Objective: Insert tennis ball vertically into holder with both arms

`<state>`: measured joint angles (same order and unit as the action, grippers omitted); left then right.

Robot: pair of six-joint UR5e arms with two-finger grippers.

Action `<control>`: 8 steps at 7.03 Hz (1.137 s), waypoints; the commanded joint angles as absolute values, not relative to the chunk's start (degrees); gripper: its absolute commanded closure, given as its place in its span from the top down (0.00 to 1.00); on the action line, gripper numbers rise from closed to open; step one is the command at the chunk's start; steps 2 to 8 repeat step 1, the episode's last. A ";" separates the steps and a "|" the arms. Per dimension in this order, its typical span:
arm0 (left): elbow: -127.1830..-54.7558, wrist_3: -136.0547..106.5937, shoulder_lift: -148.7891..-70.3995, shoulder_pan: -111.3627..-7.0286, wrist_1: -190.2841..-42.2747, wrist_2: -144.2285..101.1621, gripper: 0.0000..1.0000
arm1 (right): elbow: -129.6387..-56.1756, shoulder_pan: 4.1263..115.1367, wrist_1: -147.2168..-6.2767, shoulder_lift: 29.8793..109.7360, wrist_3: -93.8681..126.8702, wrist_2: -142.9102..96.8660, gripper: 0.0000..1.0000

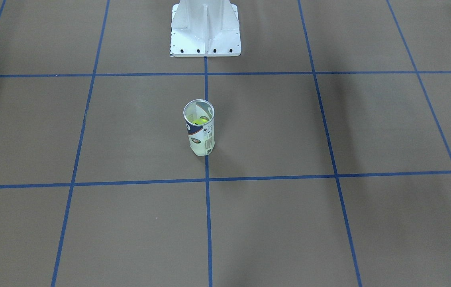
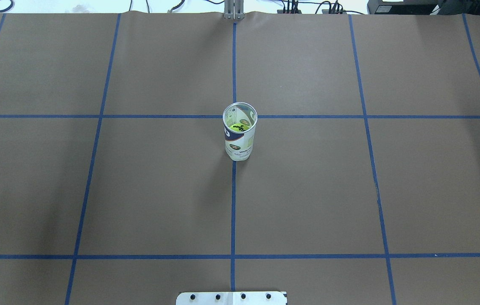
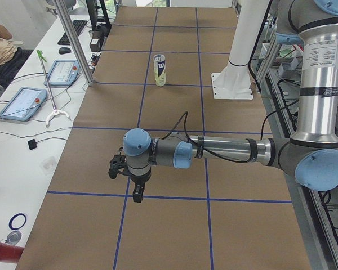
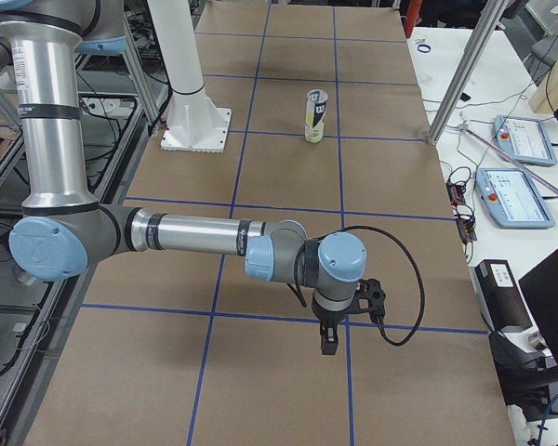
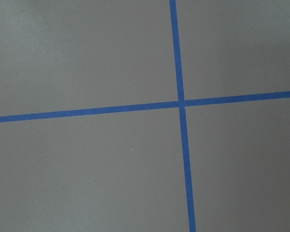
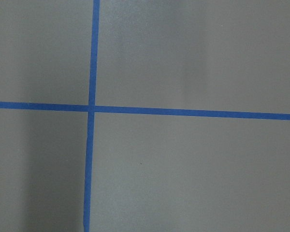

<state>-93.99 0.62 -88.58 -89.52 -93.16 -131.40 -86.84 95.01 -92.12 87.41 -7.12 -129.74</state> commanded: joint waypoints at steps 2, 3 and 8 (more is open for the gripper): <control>-93.96 0.62 -88.51 -89.56 -93.16 -131.40 0.99 | -86.92 95.01 -92.11 87.63 -7.12 -129.81 0.99; -93.96 0.62 -88.51 -89.56 -93.16 -131.40 0.99 | -86.92 95.01 -92.11 87.63 -7.12 -129.81 0.99; -93.96 0.62 -88.51 -89.56 -93.16 -131.40 0.99 | -86.92 95.01 -92.11 87.63 -7.12 -129.81 0.99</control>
